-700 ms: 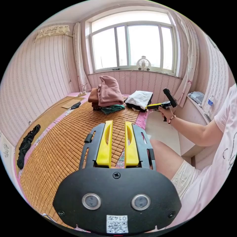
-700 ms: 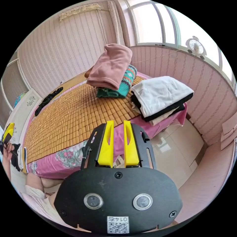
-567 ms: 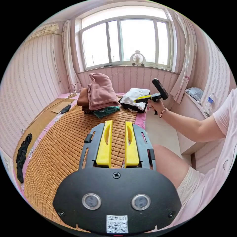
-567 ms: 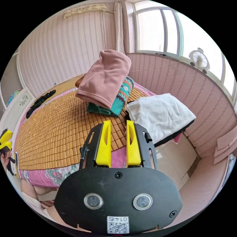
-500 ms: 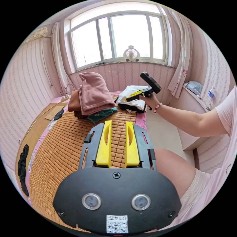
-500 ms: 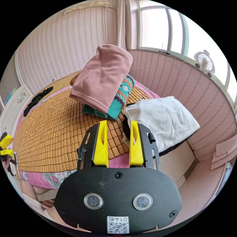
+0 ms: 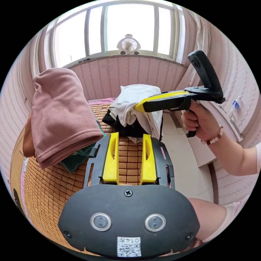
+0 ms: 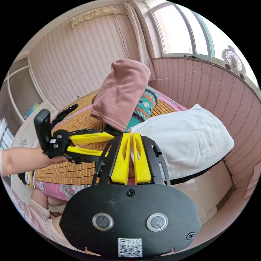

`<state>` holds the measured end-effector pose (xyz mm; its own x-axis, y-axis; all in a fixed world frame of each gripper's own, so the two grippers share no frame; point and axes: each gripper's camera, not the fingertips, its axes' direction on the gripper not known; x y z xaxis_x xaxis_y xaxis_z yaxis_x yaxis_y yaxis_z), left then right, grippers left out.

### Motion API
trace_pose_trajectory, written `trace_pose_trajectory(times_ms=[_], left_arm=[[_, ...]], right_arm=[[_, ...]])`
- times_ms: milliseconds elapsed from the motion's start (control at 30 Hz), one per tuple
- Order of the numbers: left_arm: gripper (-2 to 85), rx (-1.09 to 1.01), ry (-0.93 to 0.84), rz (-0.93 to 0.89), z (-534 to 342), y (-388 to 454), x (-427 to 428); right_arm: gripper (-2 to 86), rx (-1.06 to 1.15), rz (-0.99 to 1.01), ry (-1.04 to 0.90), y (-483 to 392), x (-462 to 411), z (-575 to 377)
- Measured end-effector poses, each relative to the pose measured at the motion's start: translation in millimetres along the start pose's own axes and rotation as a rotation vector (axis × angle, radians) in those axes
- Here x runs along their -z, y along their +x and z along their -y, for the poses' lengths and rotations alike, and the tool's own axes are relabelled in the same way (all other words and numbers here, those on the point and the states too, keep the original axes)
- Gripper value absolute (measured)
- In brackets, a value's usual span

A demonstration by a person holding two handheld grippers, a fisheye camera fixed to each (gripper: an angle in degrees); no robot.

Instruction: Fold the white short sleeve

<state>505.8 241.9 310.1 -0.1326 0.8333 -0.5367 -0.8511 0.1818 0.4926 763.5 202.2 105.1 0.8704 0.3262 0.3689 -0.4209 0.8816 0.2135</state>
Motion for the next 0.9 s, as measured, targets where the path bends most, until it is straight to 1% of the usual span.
trace_pose_trajectory(times_ms=[33, 67, 100, 133, 200, 233, 267, 300, 367, 400, 433, 467, 500, 567, 633, 700, 767, 800, 833, 867, 900], left_arm=[[12.8, 0.007, 0.016, -0.018, 0.2, 1.8, 10.2], [12.4, 0.023, 0.055, -0.04, -1.2, 4.1, 25.8], [12.0, 0.029, 0.082, -0.051, -2.6, 6.1, 35.9], [10.1, 0.027, 0.13, -0.06, -7.8, 12.8, 59.7], [5.2, -0.008, 0.153, -0.024, -22.3, 28.7, 97.7], [1.4, -0.002, 0.137, 0.043, -36.5, 38.0, 123.5], [0.6, 0.022, 0.112, 0.086, -54.4, 43.7, 150.6], [0.2, 0.047, 0.11, 0.102, -65.3, 45.0, 166.1], [-0.5, 0.155, 0.118, 0.182, -114.5, 44.5, 235.0], [-0.5, 0.174, 0.119, 0.215, -126.7, 43.7, 252.7], [-0.7, 0.208, 0.115, 0.3, -148.7, 40.3, 288.0], [-0.8, 0.263, 0.087, 0.379, -165.5, 33.1, 323.1], [-0.8, 0.299, 0.073, 0.404, -172.3, 28.7, 341.8], [-0.8, 0.428, 0.105, 0.437, -197.6, 19.3, 421.7], [-0.8, 0.451, 0.15, 0.474, -220.0, 27.0, 475.3], [-0.9, 0.459, 0.193, 0.526, -249.9, 42.4, 512.4], [-0.9, 0.514, 0.176, 0.535, -299.4, 59.8, 530.4], [-0.9, 0.533, 0.163, 0.532, -314.0, 64.1, 530.1], [-0.9, 0.59, 0.139, 0.537, -346.4, 72.8, 524.5], [-0.9, 0.653, 0.096, 0.549, -382.5, 80.8, 512.1], [-0.9, 0.69, 0.066, 0.541, -401.8, 83.7, 503.4]], right_arm=[[0.9, 0.019, 0.156, 0.028, -6.4, 17.8, -0.2], [0.9, 0.021, 0.234, 0.041, -9.4, 25.0, -0.3], [0.8, 0.021, 0.358, 0.053, -17.1, 34.7, -0.2], [0.8, 0.038, 0.415, 0.048, -29.3, 41.3, 0.0], [0.7, 0.091, 0.47, 0.048, -54.2, 50.7, 0.9], [0.7, 0.128, 0.506, 0.033, -73.3, 54.3, 3.1], [0.7, 0.146, 0.52, 0.029, -83.5, 55.8, 4.3], [0.7, 0.184, 0.543, 0.021, -105.4, 57.0, 6.9], [0.7, 0.243, 0.602, -0.002, -140.9, 52.0, 12.7], [0.7, 0.269, 0.643, -0.015, -166.4, 44.4, 18.6], [0.7, 0.29, 0.678, -0.031, -193.5, 33.8, 27.3], [0.7, 0.294, 0.691, -0.038, -207.0, 28.2, 32.4], [0.7, 0.302, 0.707, -0.041, -233.8, 19.2, 43.0], [0.7, 0.282, 0.703, 0.008, -266.2, 13.9, 55.7], [0.7, 0.213, 0.766, 0.061, -289.3, 8.5, 61.7], [0.7, 0.158, 0.848, 0.055, -297.1, -3.0, 53.3], [0.7, 0.122, 0.813, -0.004, -303.8, -23.7, 31.8], [0.7, 0.116, 0.751, -0.084, -307.9, -44.4, 11.3], [0.7, 0.099, 0.682, -0.187, -309.2, -71.1, -14.1], [0.7, 0.08, 0.636, -0.244, -308.3, -86.2, -28.7], [0.7, 0.051, 0.558, -0.373, -305.1, -119.3, -59.9]])
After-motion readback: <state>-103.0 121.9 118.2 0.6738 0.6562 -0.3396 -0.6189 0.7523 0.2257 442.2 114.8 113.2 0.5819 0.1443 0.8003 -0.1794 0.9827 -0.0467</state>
